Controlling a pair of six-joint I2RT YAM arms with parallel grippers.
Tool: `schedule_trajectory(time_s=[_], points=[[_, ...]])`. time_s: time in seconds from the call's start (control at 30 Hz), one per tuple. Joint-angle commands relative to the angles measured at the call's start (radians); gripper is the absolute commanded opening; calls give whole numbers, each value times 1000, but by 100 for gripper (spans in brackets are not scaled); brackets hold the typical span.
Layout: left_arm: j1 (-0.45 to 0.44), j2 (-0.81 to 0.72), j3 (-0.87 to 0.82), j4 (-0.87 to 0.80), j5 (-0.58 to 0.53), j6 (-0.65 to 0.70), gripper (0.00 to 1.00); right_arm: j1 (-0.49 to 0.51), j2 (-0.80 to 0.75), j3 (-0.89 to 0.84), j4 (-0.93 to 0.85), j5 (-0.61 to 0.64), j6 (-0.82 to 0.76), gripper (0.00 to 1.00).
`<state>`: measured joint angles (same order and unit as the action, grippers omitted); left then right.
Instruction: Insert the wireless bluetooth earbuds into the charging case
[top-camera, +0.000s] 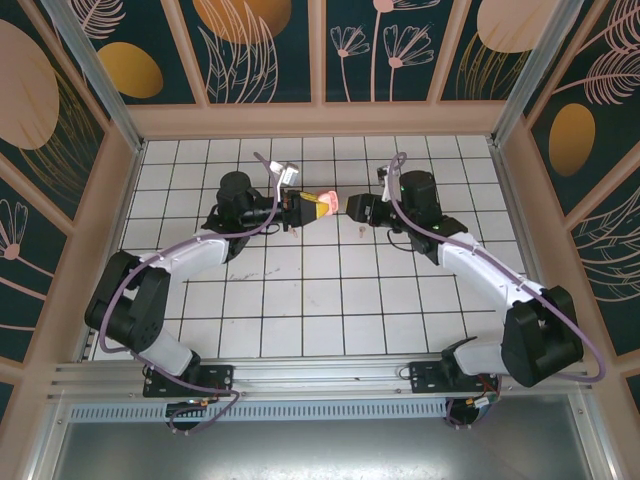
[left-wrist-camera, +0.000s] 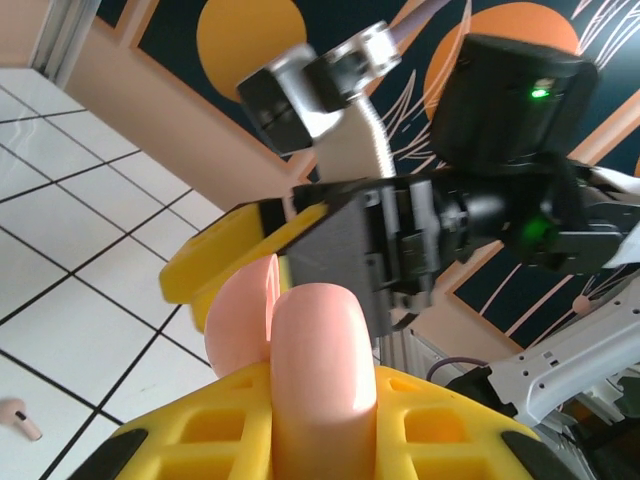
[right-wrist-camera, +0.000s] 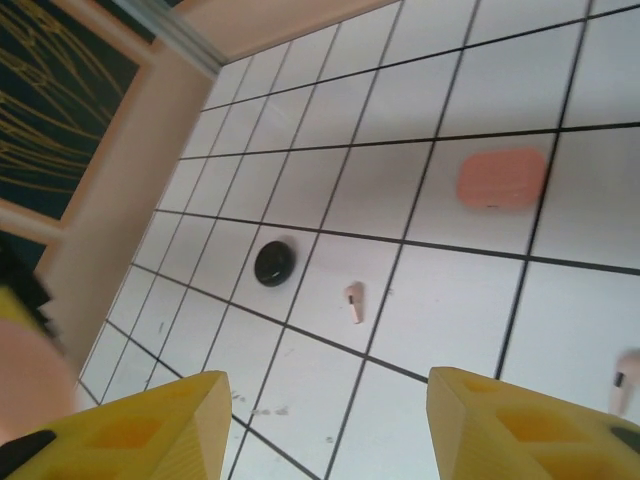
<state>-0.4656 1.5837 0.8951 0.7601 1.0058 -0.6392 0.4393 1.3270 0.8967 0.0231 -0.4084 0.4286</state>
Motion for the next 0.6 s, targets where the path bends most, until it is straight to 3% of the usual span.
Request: schedule_trajectory(time_s=[0.0,0.2,0.57], points=[[-5,-12,12,40,29,14,0,-8,-44,-27,19,-4,20,55],[-5,7,0,96,27,-19,0,-5,-132,-53,80,-162,49,54],[-5,29,-17,200,10,-93,0,50,-89,22,118,-152,79,45]])
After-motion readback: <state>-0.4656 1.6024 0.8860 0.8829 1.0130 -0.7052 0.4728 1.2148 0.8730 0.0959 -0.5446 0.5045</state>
